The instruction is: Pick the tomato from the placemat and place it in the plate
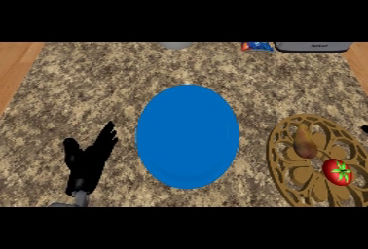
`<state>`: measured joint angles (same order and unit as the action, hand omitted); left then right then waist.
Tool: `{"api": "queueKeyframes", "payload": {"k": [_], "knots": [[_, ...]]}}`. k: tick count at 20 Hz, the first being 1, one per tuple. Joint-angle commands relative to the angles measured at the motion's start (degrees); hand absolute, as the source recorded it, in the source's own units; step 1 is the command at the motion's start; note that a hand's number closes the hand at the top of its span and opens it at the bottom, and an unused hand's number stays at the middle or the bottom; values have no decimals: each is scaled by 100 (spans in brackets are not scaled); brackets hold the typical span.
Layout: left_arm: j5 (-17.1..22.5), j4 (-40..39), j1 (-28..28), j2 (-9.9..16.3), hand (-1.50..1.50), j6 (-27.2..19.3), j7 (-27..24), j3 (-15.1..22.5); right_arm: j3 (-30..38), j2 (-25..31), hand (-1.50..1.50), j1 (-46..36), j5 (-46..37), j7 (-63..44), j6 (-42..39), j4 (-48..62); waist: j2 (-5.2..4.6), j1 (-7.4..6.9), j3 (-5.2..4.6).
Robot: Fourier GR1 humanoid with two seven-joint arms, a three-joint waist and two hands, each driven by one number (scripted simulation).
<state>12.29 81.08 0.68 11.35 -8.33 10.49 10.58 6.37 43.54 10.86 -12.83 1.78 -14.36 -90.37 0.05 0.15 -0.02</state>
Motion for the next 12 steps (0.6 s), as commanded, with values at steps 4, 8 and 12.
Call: {"api": "queueKeyframes", "payload": {"k": [4,8,12], "knots": [[-267,-440,-224,-333,0,54,-175,-36,-149,-591,-150,-185,-935,-393,137,-217,-5,3,0],[-210,-409,40,-239,0,218,-358,-278,-38,-721,-150,-83,-1360,-570,158,-268,-2,1,0],[-273,-13,-92,-225,0,178,231,-322,70,-861,-150,109,-1693,-205,160,-14,2,7,1]]}}
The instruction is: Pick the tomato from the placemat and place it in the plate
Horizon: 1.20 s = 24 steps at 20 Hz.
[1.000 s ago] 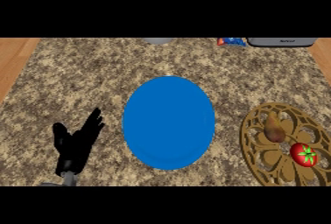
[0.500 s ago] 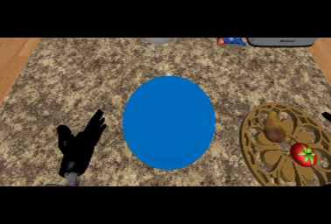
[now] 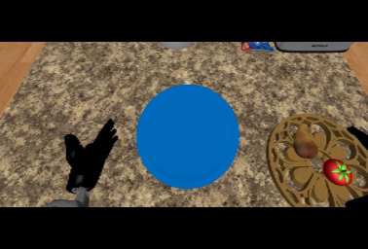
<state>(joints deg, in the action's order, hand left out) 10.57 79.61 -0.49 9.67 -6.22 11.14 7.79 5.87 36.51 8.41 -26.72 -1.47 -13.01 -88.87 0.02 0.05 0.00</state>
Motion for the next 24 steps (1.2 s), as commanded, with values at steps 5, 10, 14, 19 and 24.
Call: {"api": "queueKeyframes", "payload": {"k": [5,10,14,19,24], "knots": [[-193,135,31,-208,0,65,227,-89,59,-521,-150,15,-591,234,-166,139,3,9,0],[-207,387,263,-207,0,214,215,-149,30,-604,-150,-443,-1121,682,11,1221,-1,-17,1],[-288,474,123,-164,0,164,459,-136,-391,-610,150,-1056,-1645,818,156,1639,-5,-44,3],[-324,103,-85,-304,0,261,213,-340,-278,-781,150,-897,-2051,1082,515,1764,-3,-9,0],[-386,190,159,-315,0,326,43,-309,21,-794,150,-489,-1971,1365,953,1095,4,13,-1]]}}
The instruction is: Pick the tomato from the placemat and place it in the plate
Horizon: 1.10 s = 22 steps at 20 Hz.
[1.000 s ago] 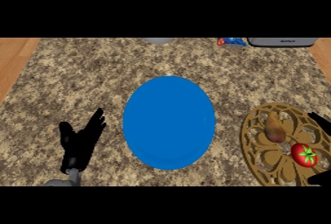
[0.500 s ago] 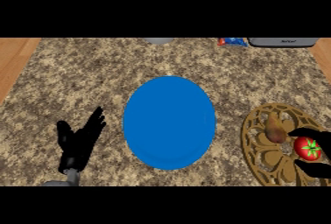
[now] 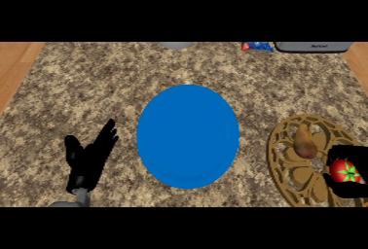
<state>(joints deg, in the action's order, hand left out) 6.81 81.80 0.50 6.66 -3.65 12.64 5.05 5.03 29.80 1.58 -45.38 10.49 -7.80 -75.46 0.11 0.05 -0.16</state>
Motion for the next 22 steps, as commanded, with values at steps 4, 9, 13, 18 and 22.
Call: {"api": "queueKeyframes", "payload": {"k": [4,9,13,18,22], "knots": [[-6,15,162,-59,0,-30,-59,1,-847,-1715,150,185,-253,-587,1069,-1612,59,74,-9],[-33,33,90,-62,0,83,-9,142,-2209,-2919,150,-93,-916,-1051,1475,-1788,113,-301,-38],[-60,-25,87,-46,0,50,33,127,-3071,-2957,150,-48,-1295,-1813,2250,-2118,167,-168,-23],[-120,17,117,7,0,21,31,122,-4046,-2973,150,96,-1445,-3105,3378,-2481,165,-86,2],[-86,-22,122,-48,0,-19,-6,82,-4817,-2977,150,212,-1880,-4140,4432,-2495,104,-31,-2]]}}
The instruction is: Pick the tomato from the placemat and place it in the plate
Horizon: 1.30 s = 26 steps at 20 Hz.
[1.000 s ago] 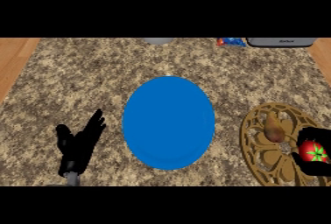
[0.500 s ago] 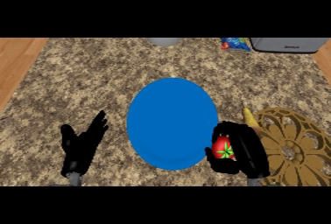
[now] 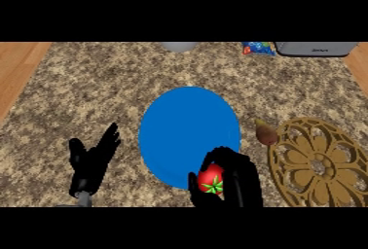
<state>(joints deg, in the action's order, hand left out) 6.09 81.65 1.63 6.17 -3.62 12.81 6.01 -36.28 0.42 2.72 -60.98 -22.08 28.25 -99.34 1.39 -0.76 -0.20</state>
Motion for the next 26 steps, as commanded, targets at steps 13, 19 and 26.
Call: {"api": "queueKeyframes", "payload": {"k": [13,19,26], "knots": [[182,117,-284,169,0,41,279,-279,-1055,-42,150,-832,-2663,-3923,2704,754,-116,80,15],[62,-198,-193,-76,0,88,-131,-85,-739,-41,150,-2199,-3087,-5275,2791,1799,-156,-33,19],[214,12,-24,133,0,300,-103,-249,82,-40,150,-3228,-2209,-4753,3164,3013,-162,-78,22]]}}
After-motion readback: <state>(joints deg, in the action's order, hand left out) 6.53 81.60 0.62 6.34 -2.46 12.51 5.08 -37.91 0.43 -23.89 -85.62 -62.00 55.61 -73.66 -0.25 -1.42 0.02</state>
